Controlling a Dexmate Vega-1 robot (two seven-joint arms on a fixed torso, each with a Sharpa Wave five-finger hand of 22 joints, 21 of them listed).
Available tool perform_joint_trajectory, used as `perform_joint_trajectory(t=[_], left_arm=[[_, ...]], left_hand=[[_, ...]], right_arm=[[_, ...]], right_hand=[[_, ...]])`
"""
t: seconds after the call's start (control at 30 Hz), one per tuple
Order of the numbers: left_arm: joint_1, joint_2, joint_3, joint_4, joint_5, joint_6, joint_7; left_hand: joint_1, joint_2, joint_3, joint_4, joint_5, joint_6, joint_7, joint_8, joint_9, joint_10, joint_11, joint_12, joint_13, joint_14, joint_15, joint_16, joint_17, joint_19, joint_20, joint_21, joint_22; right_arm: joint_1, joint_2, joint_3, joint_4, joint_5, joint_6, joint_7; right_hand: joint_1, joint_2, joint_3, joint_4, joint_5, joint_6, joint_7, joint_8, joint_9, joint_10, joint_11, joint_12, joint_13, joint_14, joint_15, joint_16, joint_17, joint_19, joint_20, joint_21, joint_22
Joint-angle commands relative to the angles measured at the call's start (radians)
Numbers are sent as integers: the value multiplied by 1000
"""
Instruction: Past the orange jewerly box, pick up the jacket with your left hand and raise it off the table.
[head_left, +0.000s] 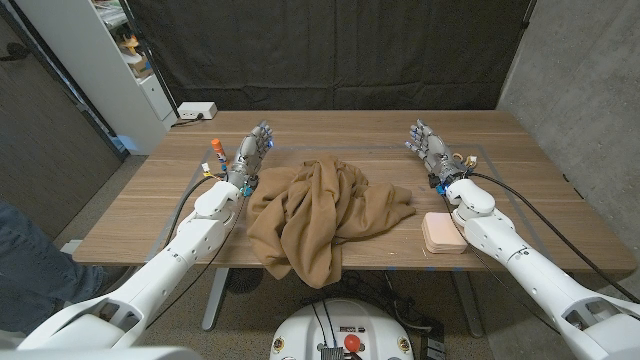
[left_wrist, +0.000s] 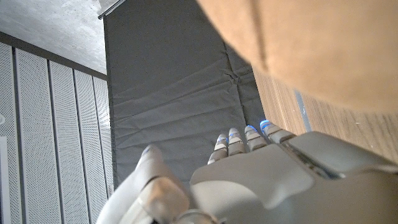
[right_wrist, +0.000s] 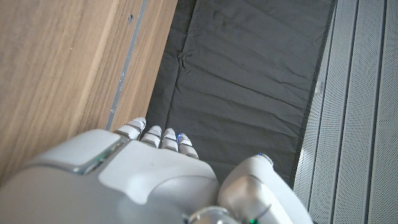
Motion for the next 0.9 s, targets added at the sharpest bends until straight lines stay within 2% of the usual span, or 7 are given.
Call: perform_joint_trajectory(t=[0.03,0.4,0.9], left_arm=[[2,-1,3,0,2,-10,-4],[-5,-10,12,9,6,-34,-28],[30,29,1,-74,23,-16,9]], left_hand=[[10,4,5,0,5,-1,7,4,3,0,6,4,2,-1,8,5,5,-11,-2,3,4],[11,5,5,-1,5,0,7,4,3,2,6,4,2,-1,8,5,5,-11,-3,3,4],[13,7,5,-3,4,1,8,3,3,2,6,3,2,0,8,5,5,-11,-1,4,4]], right_arm=[[-10,-4,3,-10,2,-1,-4],[-20,-14,2,-37,-6,-12,-16],[-17,-11,6,-29,2,-11,-12]], right_hand=[[8,1,7,-1,7,8,-2,5,2,10,-1,3,2,8,-2,6,5,7,-1,6,5],[7,2,6,-1,7,8,-3,5,2,9,-1,3,1,7,-2,5,5,7,-1,6,5],[7,2,6,-2,6,9,-4,4,2,10,-1,3,1,8,-3,5,5,7,0,6,5]])
